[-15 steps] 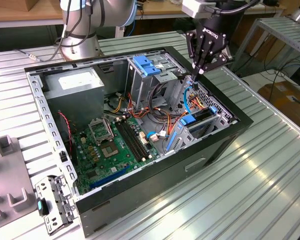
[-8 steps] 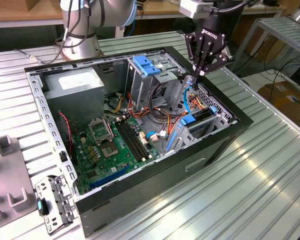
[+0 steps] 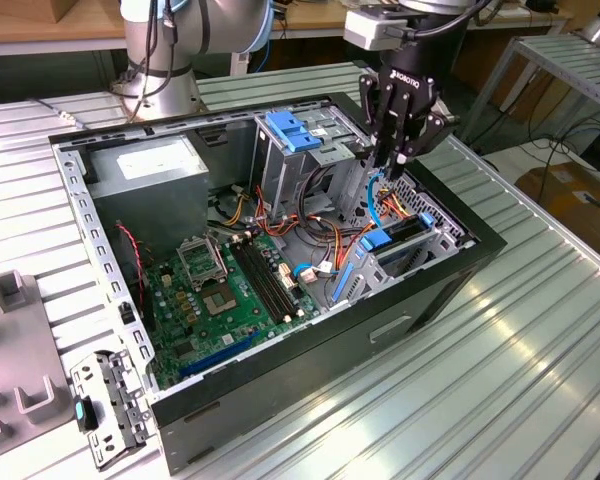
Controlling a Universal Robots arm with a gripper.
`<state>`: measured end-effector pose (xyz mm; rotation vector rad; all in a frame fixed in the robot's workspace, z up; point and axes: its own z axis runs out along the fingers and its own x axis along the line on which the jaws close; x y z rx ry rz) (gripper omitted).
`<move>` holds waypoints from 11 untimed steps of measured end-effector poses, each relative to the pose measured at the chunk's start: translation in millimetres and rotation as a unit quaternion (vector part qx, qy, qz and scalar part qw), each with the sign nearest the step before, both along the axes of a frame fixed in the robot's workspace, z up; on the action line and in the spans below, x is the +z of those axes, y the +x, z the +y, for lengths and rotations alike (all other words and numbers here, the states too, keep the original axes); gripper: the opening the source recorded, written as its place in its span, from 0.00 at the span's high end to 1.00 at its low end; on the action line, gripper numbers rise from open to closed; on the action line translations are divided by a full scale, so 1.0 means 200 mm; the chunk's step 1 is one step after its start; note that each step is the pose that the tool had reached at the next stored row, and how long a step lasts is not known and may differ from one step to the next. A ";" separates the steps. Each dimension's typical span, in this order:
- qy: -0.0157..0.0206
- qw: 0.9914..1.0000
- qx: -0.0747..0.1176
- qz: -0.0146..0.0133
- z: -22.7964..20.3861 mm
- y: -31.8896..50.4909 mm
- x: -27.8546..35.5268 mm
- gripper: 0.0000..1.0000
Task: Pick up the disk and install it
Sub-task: 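Insert the second disk wire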
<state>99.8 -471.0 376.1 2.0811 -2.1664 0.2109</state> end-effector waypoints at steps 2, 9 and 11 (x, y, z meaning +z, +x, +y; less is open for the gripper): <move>-0.005 1.000 0.000 0.000 0.005 0.003 -0.016 0.64; -0.046 0.999 0.000 0.000 0.051 0.006 -0.023 0.84; -0.055 0.998 0.000 0.000 0.060 0.006 -0.026 0.84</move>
